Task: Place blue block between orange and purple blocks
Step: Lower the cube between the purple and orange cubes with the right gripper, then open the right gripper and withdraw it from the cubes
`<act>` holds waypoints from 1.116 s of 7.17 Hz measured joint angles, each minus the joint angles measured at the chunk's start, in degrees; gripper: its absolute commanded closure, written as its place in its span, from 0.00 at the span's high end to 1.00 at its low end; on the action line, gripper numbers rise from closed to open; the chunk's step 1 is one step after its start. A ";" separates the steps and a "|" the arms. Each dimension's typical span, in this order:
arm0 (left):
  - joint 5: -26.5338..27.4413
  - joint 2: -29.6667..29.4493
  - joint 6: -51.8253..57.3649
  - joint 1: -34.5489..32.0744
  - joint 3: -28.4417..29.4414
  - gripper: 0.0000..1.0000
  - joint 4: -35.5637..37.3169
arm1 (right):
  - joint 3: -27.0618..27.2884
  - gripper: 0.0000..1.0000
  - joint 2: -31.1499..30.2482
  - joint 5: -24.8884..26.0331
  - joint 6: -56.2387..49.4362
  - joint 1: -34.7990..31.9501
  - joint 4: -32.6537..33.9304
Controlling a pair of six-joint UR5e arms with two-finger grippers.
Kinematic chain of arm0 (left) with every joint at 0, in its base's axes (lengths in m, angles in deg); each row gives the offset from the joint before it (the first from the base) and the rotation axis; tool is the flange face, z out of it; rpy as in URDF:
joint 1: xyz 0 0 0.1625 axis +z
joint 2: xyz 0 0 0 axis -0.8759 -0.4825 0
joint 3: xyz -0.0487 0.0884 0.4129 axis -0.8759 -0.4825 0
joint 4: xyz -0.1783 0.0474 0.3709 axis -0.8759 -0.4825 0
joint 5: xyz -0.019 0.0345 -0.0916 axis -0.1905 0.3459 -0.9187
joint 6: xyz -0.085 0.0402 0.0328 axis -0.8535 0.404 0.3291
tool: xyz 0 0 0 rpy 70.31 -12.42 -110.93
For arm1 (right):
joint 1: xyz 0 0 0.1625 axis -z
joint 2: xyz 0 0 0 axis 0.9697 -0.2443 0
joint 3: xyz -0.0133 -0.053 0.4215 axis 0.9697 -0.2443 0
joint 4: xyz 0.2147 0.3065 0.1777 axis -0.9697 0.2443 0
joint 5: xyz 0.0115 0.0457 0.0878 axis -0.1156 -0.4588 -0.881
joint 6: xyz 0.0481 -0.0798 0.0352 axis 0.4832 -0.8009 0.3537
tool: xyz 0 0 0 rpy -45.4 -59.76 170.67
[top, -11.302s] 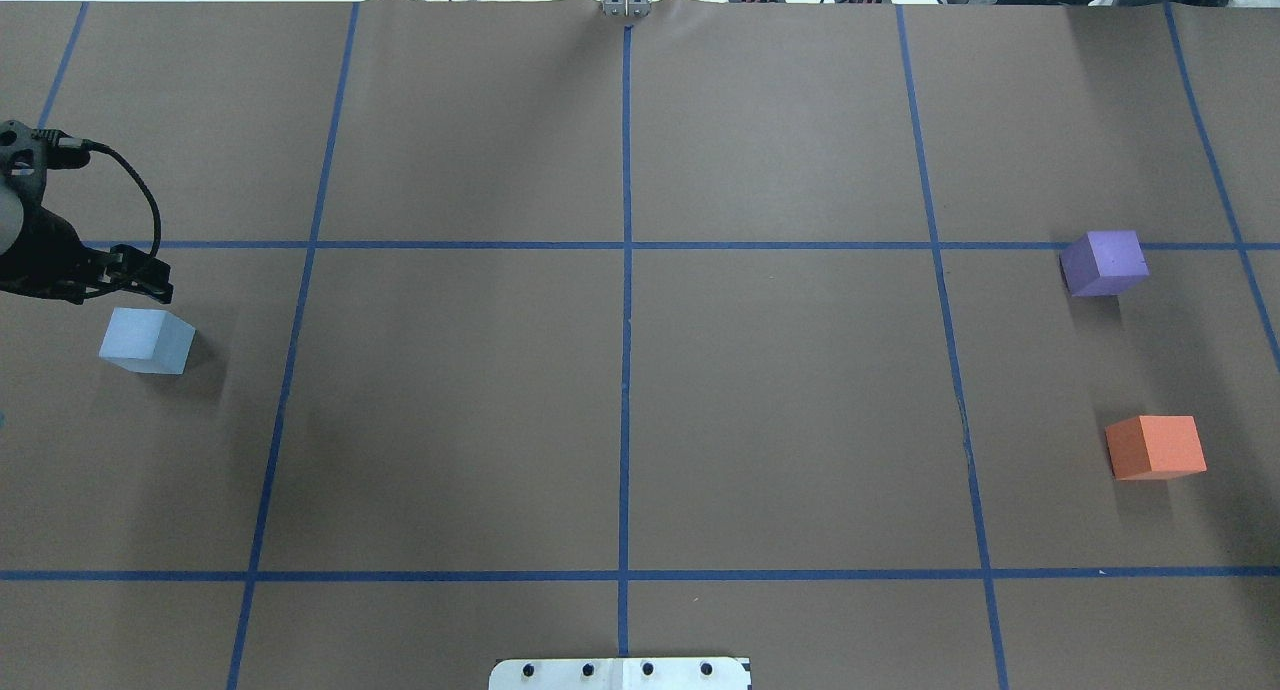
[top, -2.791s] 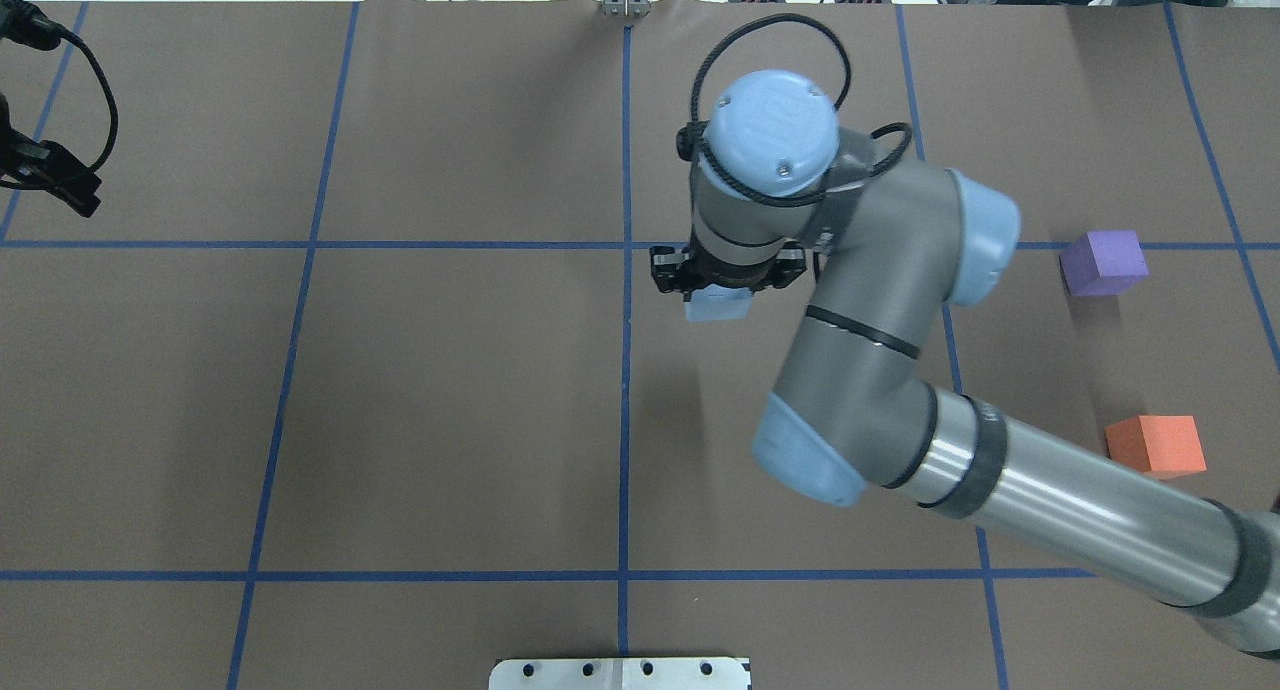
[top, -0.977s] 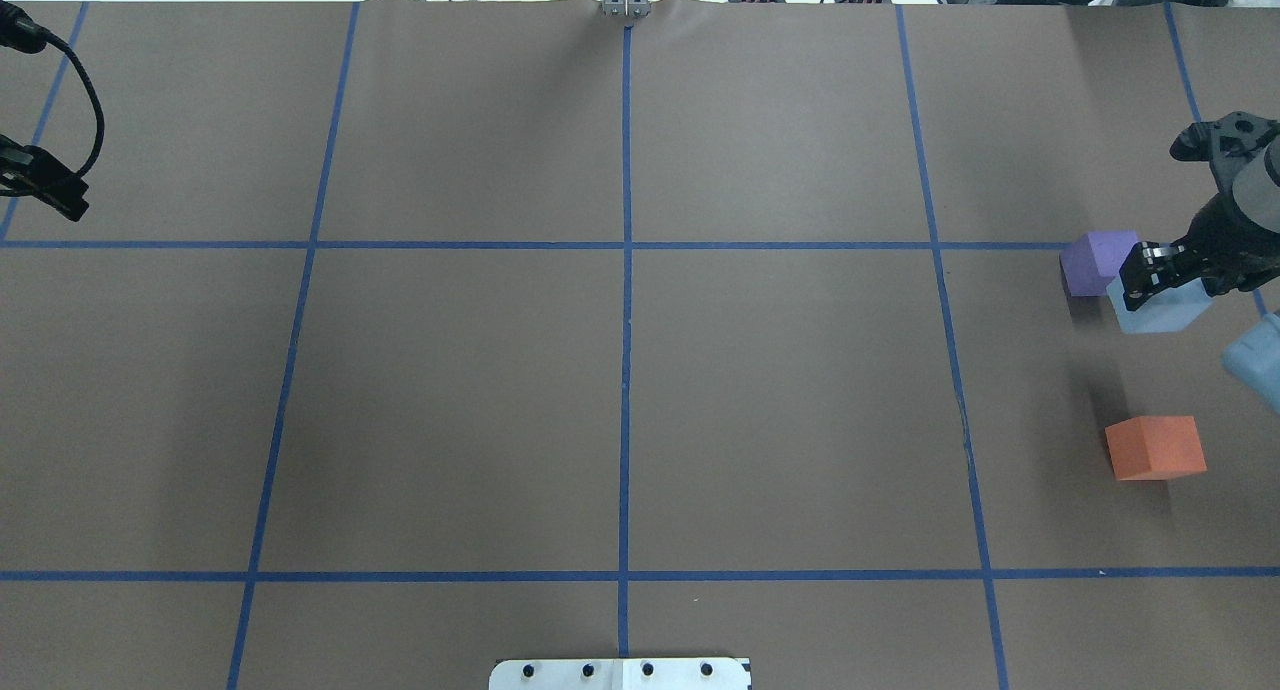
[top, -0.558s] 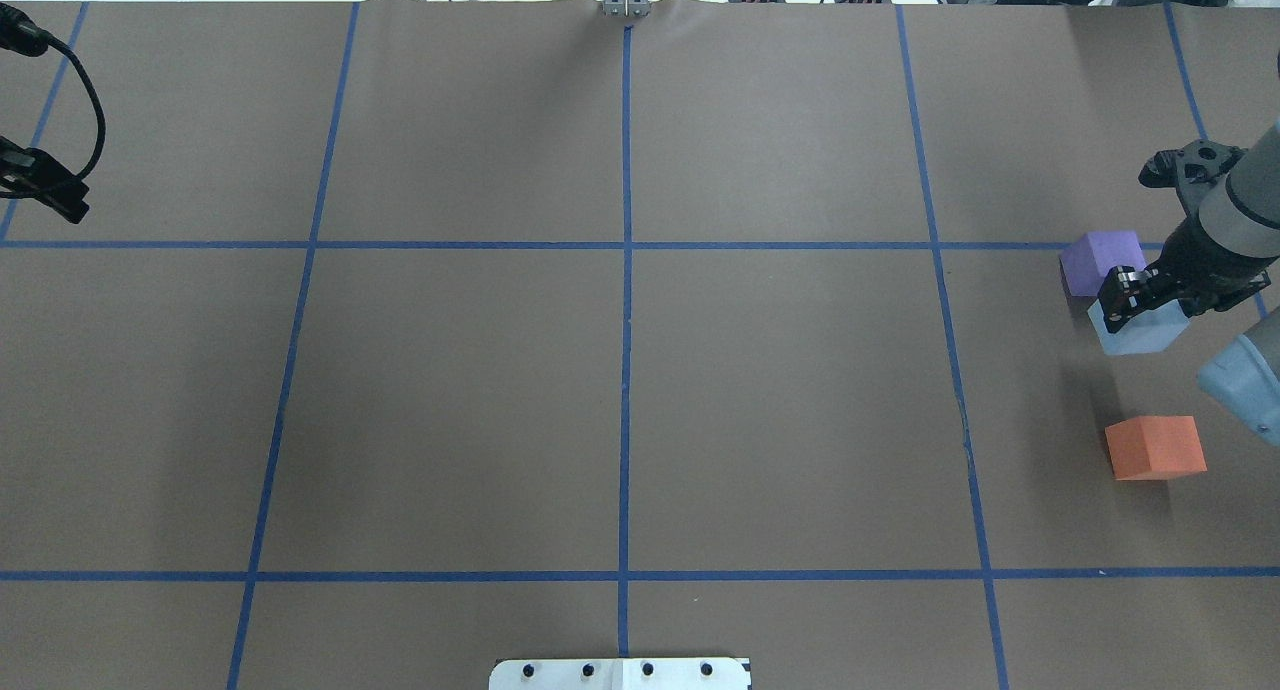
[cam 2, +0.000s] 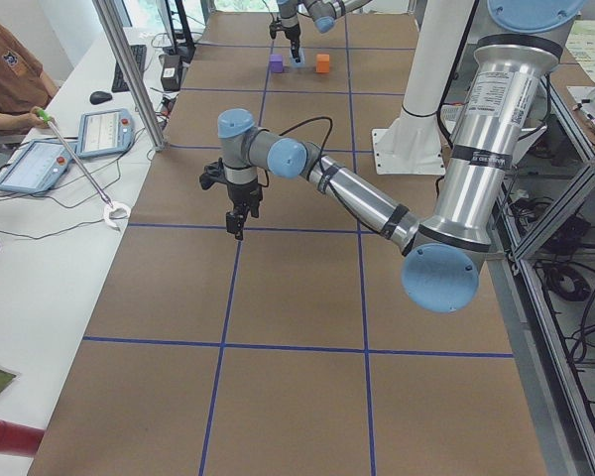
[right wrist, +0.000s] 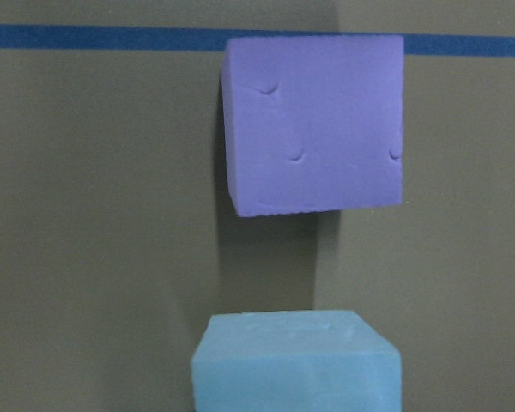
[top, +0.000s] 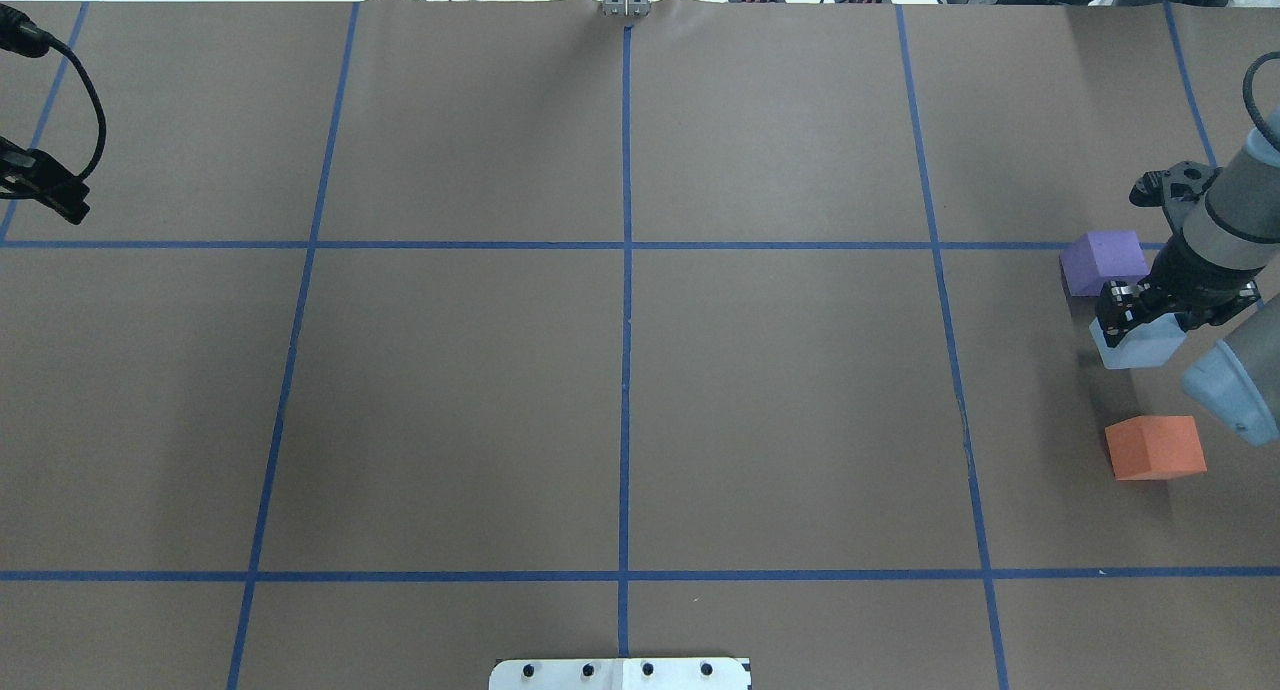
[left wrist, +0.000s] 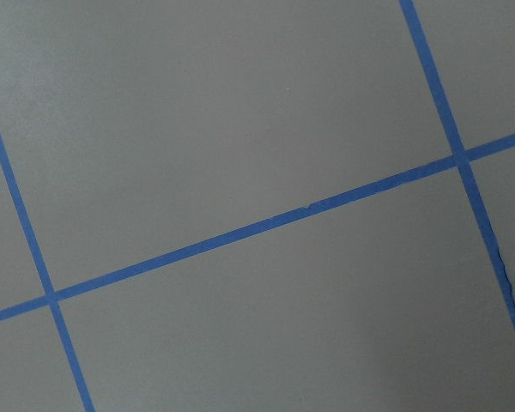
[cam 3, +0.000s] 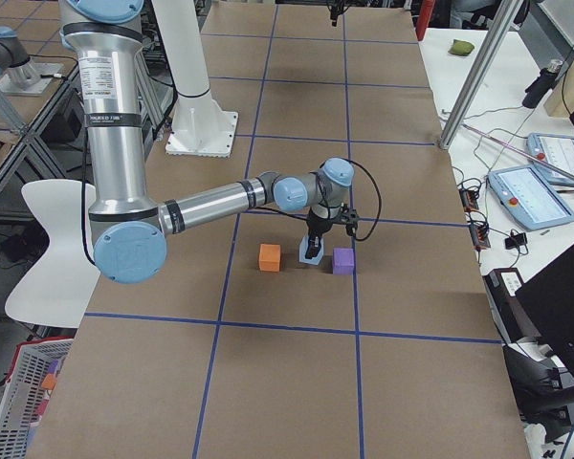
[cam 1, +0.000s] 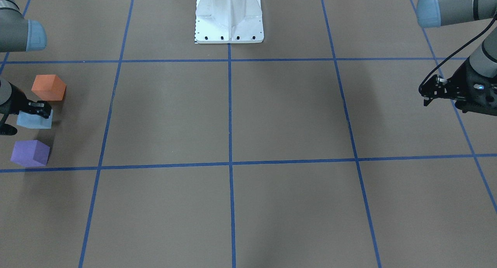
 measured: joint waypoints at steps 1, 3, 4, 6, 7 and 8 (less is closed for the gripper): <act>0.03 0.00 0.00 -0.01 -0.03 1.00 0.00 | -0.57 0.08 0.33 -0.01 -0.01 0.18 0.00; 0.08 -0.05 0.00 0.05 -0.04 1.00 0.00 | -2.01 0.99 1.28 -0.02 -0.02 0.65 -0.07; 0.12 -0.08 0.00 0.07 -0.04 1.00 0.00 | -2.27 1.00 1.47 -0.01 0.00 0.78 -0.14; 0.15 -0.09 -0.02 0.09 -0.08 1.00 0.00 | -0.99 1.00 1.45 0.10 0.06 0.71 -0.18; 0.15 -0.09 -0.06 0.11 -0.03 1.00 0.00 | 0.45 1.00 1.16 0.22 0.06 0.55 -0.17; 0.18 -0.11 -0.04 0.12 0.06 1.00 0.00 | 2.41 1.00 0.76 0.22 0.05 -0.11 -0.03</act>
